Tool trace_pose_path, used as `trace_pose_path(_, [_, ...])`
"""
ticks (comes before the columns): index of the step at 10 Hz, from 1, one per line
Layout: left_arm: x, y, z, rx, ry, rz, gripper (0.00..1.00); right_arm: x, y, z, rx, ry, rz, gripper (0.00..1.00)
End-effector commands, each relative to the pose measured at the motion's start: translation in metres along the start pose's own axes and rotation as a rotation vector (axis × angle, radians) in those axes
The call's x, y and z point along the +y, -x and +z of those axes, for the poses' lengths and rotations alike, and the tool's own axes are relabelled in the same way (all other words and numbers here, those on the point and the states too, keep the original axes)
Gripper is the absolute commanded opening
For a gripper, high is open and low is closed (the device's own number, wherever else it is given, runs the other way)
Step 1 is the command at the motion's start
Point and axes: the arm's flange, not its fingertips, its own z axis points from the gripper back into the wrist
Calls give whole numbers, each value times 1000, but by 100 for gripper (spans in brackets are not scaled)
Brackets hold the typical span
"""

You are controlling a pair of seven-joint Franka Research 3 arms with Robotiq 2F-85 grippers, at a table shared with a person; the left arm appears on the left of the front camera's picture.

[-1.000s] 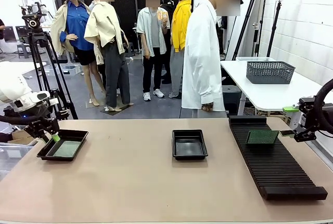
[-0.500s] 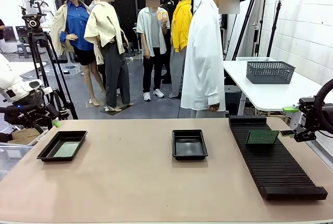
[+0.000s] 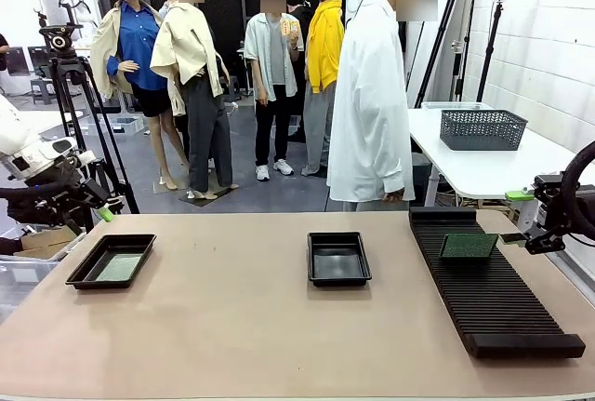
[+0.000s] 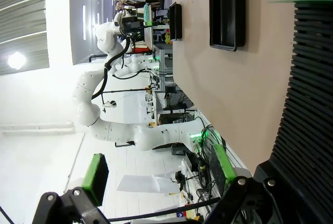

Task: Inspect and transfer BCBs to ESD trays.
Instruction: Pick up the ESD tray and place it on the left side of the table, then pick up the Blank PCB from the PCB Rack and place it in the right ESD tray.

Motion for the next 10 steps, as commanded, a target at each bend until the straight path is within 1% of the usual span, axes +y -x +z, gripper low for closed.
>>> trace_pose_path(1, [3, 0, 1, 6, -25, -11, 100, 1, -4, -1, 6, 17, -12, 100])
trace_pose_path(9, [3, 0, 1, 6, -25, -11, 100, 1, -4, -1, 6, 17, -12, 100])
trace_pose_path(10, [2, 1, 0, 1, -3, 2, 100, 1, -4, -1, 6, 17, -12, 100])
